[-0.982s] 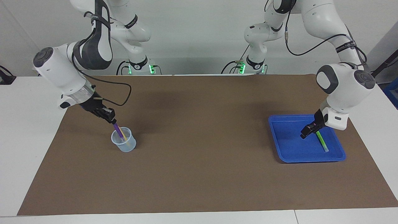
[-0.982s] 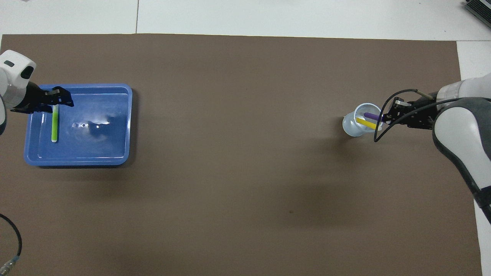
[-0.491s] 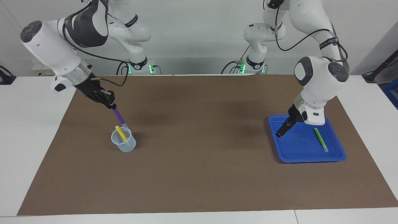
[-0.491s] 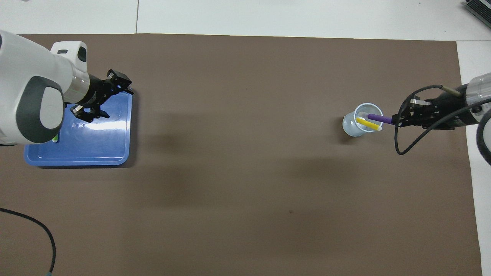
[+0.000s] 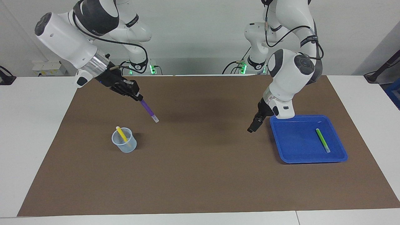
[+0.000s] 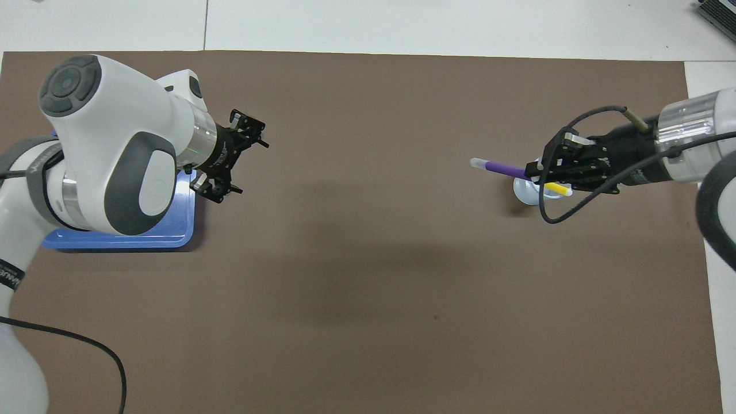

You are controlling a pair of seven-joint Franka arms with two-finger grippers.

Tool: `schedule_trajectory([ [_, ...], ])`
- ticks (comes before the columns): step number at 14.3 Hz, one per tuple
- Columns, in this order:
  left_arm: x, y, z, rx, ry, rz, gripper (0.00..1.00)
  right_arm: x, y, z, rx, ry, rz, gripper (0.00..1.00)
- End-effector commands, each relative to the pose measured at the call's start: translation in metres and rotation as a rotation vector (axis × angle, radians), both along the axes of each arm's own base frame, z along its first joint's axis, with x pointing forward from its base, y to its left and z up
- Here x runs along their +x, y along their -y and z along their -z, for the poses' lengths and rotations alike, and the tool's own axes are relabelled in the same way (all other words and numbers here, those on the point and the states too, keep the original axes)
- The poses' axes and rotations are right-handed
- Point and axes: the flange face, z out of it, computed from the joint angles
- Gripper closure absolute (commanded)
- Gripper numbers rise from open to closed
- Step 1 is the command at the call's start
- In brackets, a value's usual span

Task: Right arm passes pens to left for tray arrangement
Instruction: 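Hand the purple pen from the right gripper to the left gripper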

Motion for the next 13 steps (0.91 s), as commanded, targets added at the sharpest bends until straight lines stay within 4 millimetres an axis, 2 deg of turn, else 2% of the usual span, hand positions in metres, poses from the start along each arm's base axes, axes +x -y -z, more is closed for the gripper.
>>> schedule_trajectory([
  [1, -0.020, 0.039, -0.017, -0.034, -0.043, -0.173, 0.00, -0.001, -0.052, -0.005, 0.066, -0.018, 0.104, 0.89],
  [4, -0.034, 0.082, -0.025, -0.076, -0.027, -0.284, 0.00, -0.006, -0.098, -0.008, 0.099, -0.045, 0.202, 0.89],
  [5, -0.034, 0.088, -0.029, -0.098, -0.029, -0.329, 0.00, -0.008, -0.109, -0.006, 0.105, -0.053, 0.229, 0.89],
  [7, -0.027, 0.092, -0.046, -0.192, -0.034, -0.430, 0.00, -0.010, -0.120, -0.005, 0.110, -0.049, 0.241, 0.89],
  [9, -0.026, 0.096, -0.052, -0.224, -0.045, -0.480, 0.00, -0.011, -0.122, -0.006, 0.112, -0.050, 0.242, 0.89],
  [12, -0.033, 0.120, -0.060, -0.280, -0.025, -0.534, 0.00, -0.014, -0.134, 0.001, 0.112, -0.045, 0.254, 0.89],
  [13, -0.040, 0.136, -0.062, -0.307, -0.007, -0.537, 0.01, -0.017, -0.141, 0.004, 0.113, -0.043, 0.254, 0.89],
])
